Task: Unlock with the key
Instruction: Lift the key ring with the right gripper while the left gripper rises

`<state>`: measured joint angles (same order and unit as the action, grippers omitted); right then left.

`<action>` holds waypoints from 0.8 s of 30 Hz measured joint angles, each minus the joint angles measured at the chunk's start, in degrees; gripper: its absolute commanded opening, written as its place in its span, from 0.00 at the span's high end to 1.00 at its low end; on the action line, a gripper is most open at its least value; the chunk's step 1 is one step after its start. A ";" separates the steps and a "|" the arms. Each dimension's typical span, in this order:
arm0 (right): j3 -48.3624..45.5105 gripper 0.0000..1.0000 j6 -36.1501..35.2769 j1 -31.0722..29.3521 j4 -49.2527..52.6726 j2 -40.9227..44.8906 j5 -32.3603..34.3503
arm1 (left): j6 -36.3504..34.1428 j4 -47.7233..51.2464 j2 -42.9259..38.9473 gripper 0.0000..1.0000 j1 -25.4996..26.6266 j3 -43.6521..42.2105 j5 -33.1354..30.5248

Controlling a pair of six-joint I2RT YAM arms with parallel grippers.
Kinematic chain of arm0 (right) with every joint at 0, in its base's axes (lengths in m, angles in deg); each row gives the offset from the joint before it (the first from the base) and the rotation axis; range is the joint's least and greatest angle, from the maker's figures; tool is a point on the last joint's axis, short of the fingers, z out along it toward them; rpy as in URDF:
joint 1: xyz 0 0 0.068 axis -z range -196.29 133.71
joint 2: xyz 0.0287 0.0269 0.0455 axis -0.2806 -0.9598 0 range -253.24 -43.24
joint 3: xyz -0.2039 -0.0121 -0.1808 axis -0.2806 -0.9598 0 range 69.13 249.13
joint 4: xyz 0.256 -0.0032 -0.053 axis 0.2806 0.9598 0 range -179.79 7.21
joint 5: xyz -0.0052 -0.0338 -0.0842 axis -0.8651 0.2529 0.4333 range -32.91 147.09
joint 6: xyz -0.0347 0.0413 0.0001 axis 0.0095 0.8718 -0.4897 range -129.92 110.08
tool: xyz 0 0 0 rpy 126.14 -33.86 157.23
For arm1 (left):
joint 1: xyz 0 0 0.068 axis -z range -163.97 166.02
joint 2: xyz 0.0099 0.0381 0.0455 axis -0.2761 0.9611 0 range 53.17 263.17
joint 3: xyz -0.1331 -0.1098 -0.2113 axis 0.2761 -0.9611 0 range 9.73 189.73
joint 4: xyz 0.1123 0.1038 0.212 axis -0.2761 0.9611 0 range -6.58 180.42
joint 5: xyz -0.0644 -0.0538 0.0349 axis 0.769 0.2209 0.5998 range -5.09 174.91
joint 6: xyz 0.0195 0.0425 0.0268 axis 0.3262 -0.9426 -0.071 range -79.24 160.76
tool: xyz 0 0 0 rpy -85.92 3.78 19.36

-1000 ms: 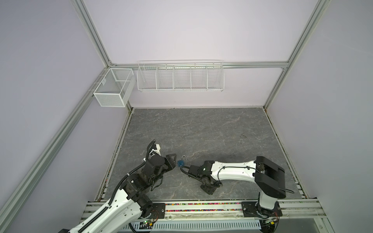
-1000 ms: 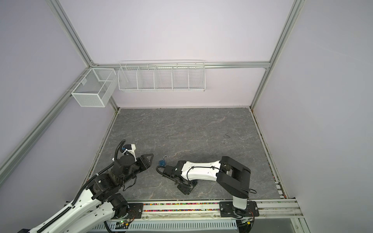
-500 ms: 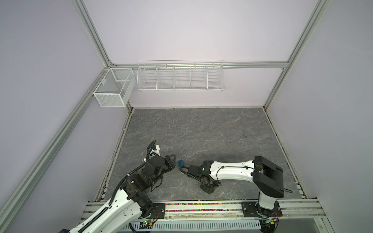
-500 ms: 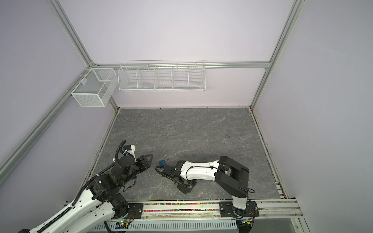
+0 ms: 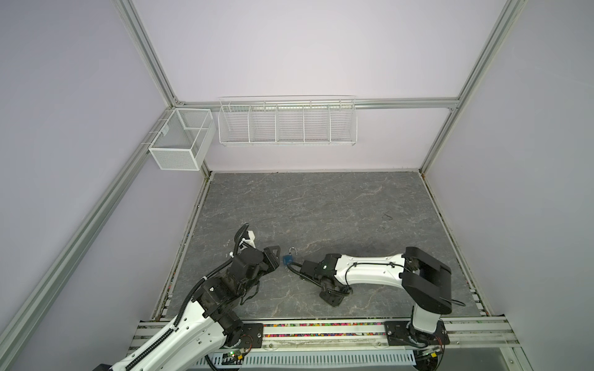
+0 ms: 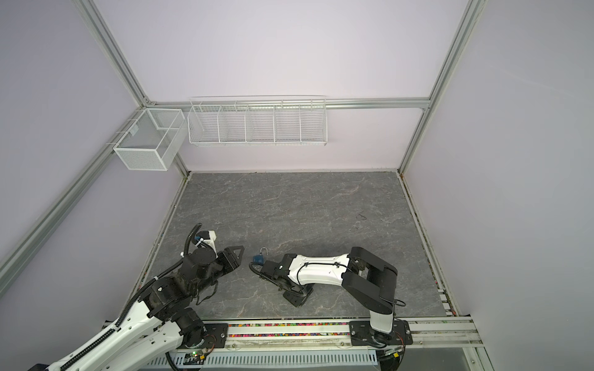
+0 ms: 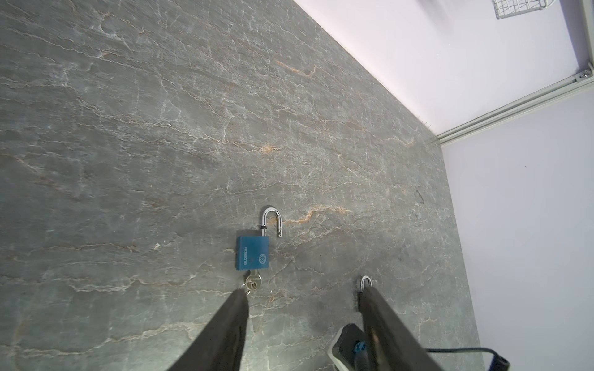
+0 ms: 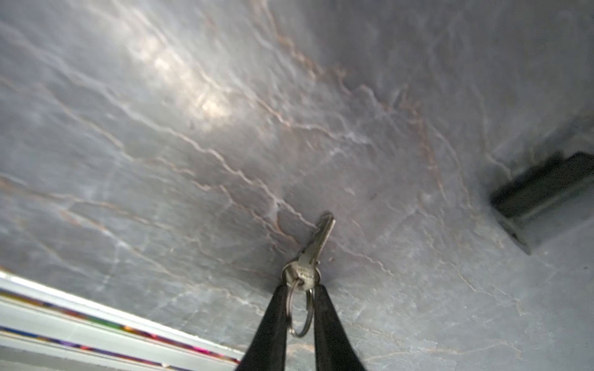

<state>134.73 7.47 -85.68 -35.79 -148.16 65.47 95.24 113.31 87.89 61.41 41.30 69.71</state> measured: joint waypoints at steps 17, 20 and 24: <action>-2.43 0.93 -2.91 0.37 -2.62 4.50 0.87 | 1.92 0.00 -1.62 0.42 -0.02 0.02 0.00; -2.58 0.94 -3.13 0.59 -2.80 7.10 1.49 | 2.38 0.00 -3.19 0.42 -0.48 0.02 0.07; -2.60 0.94 -3.56 1.18 -3.06 12.00 2.99 | 3.48 0.00 -4.94 0.41 -3.15 0.02 1.70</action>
<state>132.13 3.91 -84.50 -38.85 -136.16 68.46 98.71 113.31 82.95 58.26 41.32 71.41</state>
